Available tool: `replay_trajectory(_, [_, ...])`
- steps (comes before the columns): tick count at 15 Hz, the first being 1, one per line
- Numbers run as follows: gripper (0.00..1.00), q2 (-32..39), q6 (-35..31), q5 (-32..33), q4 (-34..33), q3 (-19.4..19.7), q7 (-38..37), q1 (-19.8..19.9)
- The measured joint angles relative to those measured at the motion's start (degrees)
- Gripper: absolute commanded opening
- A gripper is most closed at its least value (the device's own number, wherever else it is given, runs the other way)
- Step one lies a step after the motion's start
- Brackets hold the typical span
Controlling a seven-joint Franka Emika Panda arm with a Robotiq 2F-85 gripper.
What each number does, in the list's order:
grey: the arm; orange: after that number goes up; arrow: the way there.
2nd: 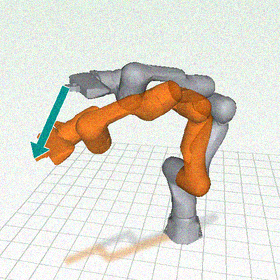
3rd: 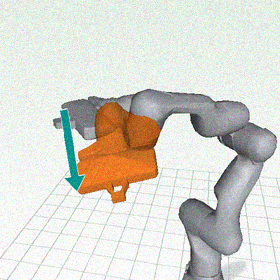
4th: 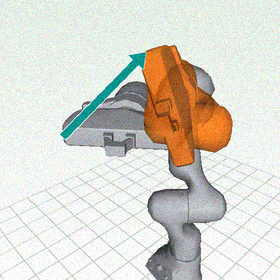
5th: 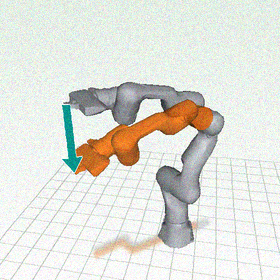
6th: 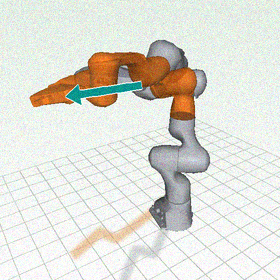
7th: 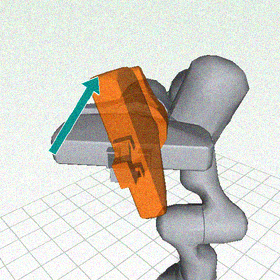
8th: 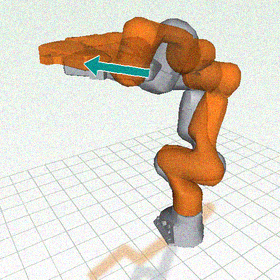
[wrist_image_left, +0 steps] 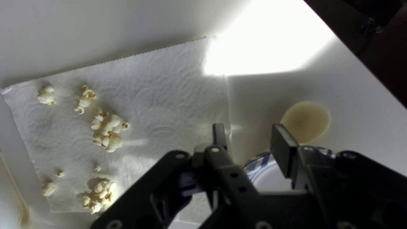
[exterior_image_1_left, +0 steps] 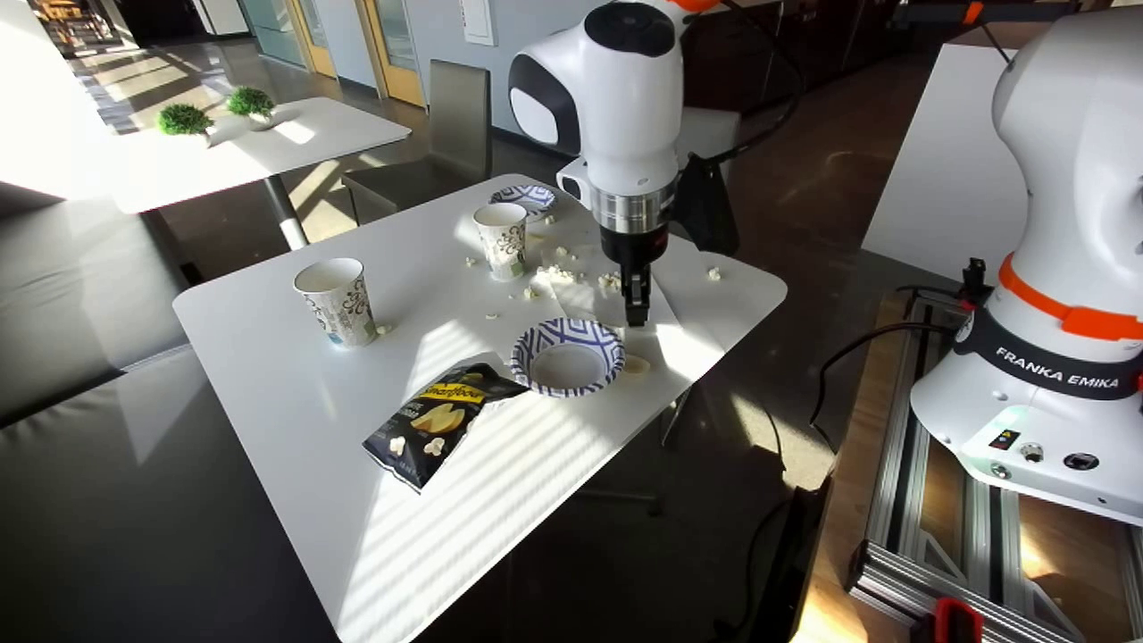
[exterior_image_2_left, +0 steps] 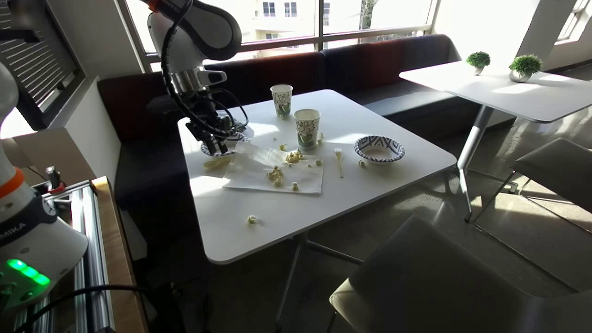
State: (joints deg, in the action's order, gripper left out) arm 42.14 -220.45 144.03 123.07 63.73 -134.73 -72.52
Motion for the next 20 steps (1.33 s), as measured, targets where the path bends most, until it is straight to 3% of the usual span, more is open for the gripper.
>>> replay_trajectory(4, [1.0,0.5,1.1,0.0,4.2,5.2,-1.0,-5.1])
replay_trajectory(10, [1.0,-2.2,16.3,-1.5,11.6,9.9,1.2,-10.9])
replay_trajectory(14, [1.0,-7.7,31.5,-8.4,19.2,10.0,9.2,-12.6])
replay_trajectory(17, [1.0,-8.9,32.6,-14.2,20.6,11.1,16.6,-12.3])
replay_trajectory(20, [1.0,-8.8,32.6,-14.5,20.5,11.1,17.0,-12.3])
